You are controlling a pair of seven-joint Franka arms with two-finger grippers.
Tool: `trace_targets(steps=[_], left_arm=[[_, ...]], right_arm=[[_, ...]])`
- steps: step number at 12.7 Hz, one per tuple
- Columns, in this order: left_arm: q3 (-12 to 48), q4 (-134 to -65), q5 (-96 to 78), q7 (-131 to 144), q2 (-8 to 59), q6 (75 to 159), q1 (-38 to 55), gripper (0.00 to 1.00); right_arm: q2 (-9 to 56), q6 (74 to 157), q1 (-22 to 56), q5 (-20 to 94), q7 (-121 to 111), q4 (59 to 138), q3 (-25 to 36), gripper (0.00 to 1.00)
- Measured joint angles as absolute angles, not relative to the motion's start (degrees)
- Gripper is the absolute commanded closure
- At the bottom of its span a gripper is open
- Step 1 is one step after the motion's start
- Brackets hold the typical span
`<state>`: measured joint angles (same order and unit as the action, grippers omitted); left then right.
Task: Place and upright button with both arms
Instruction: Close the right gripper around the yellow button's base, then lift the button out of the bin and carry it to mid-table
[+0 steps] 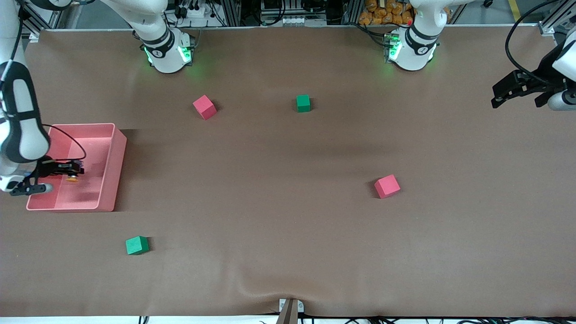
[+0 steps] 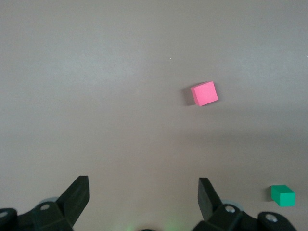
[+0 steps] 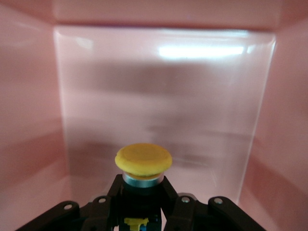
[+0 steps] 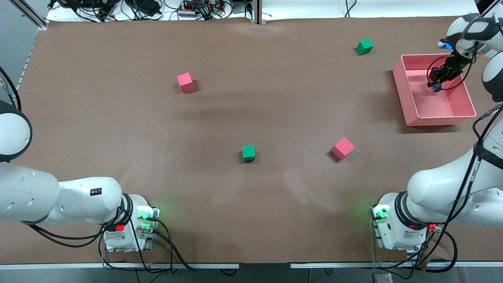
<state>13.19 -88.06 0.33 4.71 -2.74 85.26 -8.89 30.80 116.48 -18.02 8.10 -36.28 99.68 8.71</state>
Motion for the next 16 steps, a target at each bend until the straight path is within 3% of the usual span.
trace_targets(steps=[4, 7, 12, 16], left_arm=[[13.17, -88.05, 0.31, 4.72, -2.70, 85.26, -8.93, 0.00], [13.14, -88.05, 0.31, 4.72, -2.68, 85.25, -8.95, 0.00], [13.16, -88.06, 0.31, 4.71, -2.59, 85.17, -8.95, 0.00], [13.40, -88.07, 0.31, 4.71, -2.57, 85.17, -8.86, 0.00]], right_arm=[[30.13, 101.25, -14.83, 7.51, -30.92, 88.04, 8.43, 1.00], [28.44, 96.14, -5.90, 7.54, -18.71, 84.61, 7.91, 1.00], [27.84, 95.71, 13.27, 12.00, 4.29, 83.38, 7.20, 1.00], [29.86, 102.19, 26.94, 12.59, 14.29, 82.70, 7.19, 1.00]])
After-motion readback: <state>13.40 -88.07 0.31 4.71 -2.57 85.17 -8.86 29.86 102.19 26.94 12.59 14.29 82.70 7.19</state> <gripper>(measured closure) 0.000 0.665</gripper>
